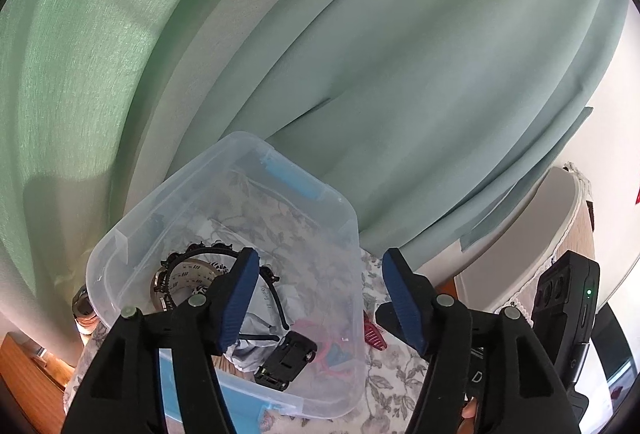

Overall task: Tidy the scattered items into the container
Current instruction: 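Carry headband and toy car into the clear box and open both tools, then move both tools back toward the pink hair ties and mirror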

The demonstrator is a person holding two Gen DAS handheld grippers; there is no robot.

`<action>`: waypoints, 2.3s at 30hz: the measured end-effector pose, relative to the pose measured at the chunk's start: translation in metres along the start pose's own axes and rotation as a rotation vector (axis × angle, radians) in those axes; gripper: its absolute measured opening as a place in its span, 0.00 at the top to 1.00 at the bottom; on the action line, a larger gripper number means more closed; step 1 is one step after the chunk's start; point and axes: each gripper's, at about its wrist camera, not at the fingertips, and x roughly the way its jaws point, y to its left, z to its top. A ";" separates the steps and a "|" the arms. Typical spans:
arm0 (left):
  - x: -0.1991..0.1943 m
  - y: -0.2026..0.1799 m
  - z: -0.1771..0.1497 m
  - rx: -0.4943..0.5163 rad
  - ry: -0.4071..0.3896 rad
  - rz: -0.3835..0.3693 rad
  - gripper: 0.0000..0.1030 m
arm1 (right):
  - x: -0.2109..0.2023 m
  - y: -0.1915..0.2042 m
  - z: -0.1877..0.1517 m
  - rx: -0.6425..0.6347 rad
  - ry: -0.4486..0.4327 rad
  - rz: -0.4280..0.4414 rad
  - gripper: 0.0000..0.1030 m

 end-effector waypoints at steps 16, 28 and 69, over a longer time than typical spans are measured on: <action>-0.019 -0.074 -0.014 0.144 -0.001 -0.016 0.35 | -0.070 -0.050 -0.013 0.130 -0.128 0.001 0.48; -0.027 -0.137 -0.037 0.270 0.034 -0.019 0.31 | -0.145 -0.115 -0.036 0.275 -0.267 -0.007 0.47; 0.127 -0.115 -0.150 0.268 0.527 0.234 0.29 | -0.077 -0.241 -0.104 0.547 -0.035 -0.089 0.41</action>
